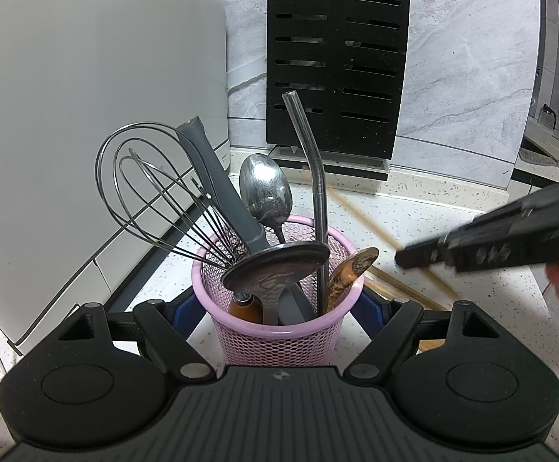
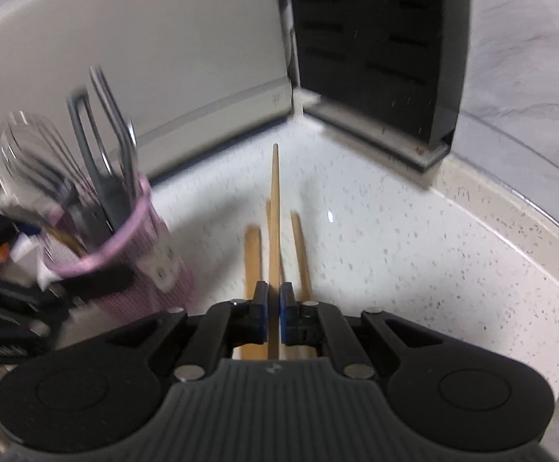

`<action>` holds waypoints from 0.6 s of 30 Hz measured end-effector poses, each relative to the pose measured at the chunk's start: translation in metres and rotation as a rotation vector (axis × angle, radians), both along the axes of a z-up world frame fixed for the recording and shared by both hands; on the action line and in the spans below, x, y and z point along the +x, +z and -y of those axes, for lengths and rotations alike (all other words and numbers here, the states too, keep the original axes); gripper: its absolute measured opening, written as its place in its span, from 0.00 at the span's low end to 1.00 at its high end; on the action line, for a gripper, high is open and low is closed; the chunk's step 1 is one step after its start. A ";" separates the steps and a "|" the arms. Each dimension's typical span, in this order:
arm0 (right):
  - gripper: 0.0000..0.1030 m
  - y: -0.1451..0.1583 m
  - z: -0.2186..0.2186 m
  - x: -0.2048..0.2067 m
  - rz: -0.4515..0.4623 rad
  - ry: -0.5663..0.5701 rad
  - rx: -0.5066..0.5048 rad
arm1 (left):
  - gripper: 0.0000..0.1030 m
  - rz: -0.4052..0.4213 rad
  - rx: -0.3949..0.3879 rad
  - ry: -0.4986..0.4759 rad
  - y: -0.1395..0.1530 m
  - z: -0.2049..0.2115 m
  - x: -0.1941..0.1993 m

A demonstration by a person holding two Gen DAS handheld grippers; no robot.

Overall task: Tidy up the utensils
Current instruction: 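Lift the wooden chopstick upright with the right tool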

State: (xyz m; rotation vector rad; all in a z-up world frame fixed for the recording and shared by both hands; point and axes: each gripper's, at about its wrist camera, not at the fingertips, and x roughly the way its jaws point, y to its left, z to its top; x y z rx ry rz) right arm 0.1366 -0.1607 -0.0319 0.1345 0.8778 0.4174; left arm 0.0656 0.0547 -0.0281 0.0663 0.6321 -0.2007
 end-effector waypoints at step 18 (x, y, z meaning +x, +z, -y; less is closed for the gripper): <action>0.02 0.066 -0.026 -0.026 0.608 -0.098 0.439 | 0.90 0.000 0.001 -0.005 0.000 0.001 0.000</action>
